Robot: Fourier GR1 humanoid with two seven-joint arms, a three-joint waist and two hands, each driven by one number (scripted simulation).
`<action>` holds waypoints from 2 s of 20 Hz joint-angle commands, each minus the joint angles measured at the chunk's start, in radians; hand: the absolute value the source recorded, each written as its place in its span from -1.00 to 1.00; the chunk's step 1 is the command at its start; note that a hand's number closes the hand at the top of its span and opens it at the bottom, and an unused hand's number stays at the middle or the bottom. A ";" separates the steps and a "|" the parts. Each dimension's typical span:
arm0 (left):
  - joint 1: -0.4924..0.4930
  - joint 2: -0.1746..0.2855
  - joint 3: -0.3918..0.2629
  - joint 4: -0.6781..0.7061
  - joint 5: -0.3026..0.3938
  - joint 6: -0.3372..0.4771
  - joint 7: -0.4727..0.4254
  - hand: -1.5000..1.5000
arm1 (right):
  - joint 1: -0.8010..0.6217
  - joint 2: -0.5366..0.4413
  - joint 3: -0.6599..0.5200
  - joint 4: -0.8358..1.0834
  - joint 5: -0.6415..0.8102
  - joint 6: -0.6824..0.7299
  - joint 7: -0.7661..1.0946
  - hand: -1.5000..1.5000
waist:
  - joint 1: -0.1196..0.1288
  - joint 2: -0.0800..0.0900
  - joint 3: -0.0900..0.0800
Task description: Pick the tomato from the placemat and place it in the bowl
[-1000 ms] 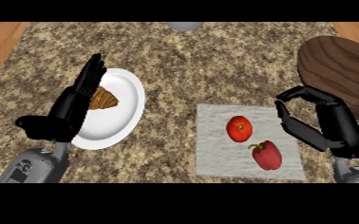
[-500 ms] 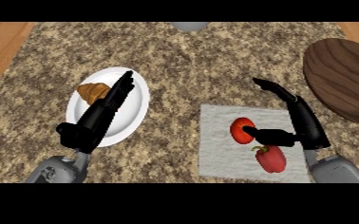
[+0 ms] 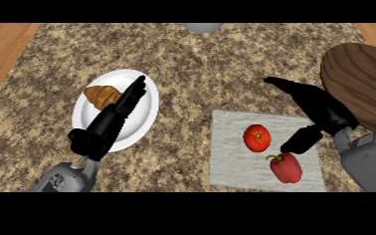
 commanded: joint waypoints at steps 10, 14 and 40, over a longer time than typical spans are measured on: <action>0.040 0.000 0.048 -0.038 -0.003 -0.022 0.010 0.00 | -0.272 0.180 0.053 -0.060 -0.338 0.451 0.717 -1.00 | -0.010 -0.002 0.004; 0.013 -0.020 0.065 0.032 -0.015 -0.058 -0.012 0.00 | -0.276 0.185 0.063 -0.060 -0.334 0.450 0.759 -1.00 | -0.018 -0.001 0.004; 0.028 -0.145 0.146 0.023 -0.140 -0.119 0.034 0.00 | 0.013 0.281 0.057 -0.080 0.296 0.352 0.455 -1.00 | -0.021 0.001 0.005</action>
